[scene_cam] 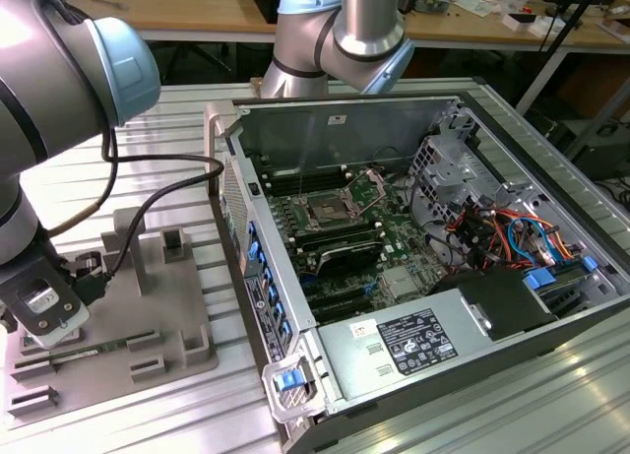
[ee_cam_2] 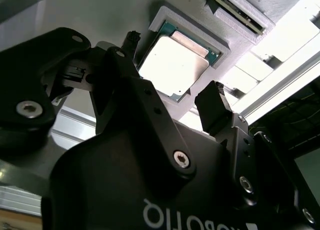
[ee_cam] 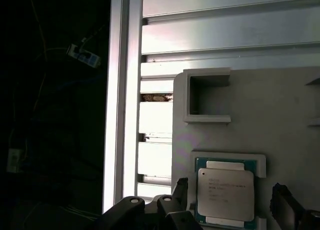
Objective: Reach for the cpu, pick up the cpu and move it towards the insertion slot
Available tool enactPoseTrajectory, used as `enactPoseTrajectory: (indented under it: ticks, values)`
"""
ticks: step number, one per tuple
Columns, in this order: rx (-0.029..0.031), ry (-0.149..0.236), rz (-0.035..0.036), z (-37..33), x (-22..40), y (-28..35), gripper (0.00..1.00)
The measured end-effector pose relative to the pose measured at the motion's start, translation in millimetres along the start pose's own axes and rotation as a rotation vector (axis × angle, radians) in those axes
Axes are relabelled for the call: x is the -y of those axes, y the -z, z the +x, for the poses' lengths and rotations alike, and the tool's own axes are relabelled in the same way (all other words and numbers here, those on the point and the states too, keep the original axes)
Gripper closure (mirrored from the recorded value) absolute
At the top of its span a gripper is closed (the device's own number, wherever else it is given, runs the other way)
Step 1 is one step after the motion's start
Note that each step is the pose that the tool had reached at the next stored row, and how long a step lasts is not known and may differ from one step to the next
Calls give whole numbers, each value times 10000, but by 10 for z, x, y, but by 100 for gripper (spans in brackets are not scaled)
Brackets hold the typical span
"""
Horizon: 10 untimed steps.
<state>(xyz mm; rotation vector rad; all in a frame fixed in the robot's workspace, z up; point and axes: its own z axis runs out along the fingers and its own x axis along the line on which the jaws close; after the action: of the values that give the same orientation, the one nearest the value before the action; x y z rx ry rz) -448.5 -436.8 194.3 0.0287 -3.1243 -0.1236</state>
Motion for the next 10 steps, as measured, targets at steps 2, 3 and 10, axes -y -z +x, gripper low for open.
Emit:
enactPoseTrajectory:
  ticks: [2,3,10]
  values:
    - [0,-1,1,2,1,-25,26]
    - [-2,-2,2,3,2,-33,26]
    - [-4,-2,2,3,2,-41,28]
